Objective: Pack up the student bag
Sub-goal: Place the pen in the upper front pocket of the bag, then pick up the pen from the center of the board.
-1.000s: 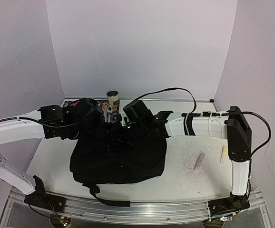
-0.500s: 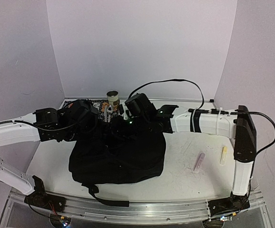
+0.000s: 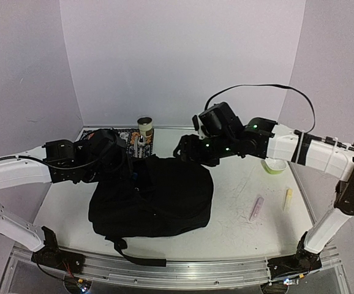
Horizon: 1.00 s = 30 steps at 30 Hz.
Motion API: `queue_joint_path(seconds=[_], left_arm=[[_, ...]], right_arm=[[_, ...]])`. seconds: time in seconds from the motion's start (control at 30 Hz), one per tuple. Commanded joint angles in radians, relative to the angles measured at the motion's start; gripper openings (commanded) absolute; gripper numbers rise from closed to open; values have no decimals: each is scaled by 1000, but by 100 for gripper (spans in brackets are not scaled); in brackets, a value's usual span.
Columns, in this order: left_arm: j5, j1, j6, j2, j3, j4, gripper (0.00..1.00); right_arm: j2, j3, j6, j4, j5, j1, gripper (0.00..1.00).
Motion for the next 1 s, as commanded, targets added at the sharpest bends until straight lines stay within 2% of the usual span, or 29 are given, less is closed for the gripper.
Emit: queue_joint_path(seconds=[0.0, 0.3, 0.53, 0.77, 0.97], left_arm=[[-44, 3, -18, -60, -6, 49, 0], [-45, 3, -10, -66, -6, 48, 0], [-40, 3, -5, -53, 0, 50, 0], [-34, 4, 7, -42, 9, 52, 0], [-27, 3, 6, -38, 7, 55, 0]], right_arm=[[-100, -88, -25, -167, 106, -43, 74], [-267, -350, 35, -325, 158, -178, 81], [-355, -587, 70, -340, 123, -300, 83], [-352, -761, 74, -231, 67, -404, 82], [-280, -796, 52, -103, 12, -467, 75]])
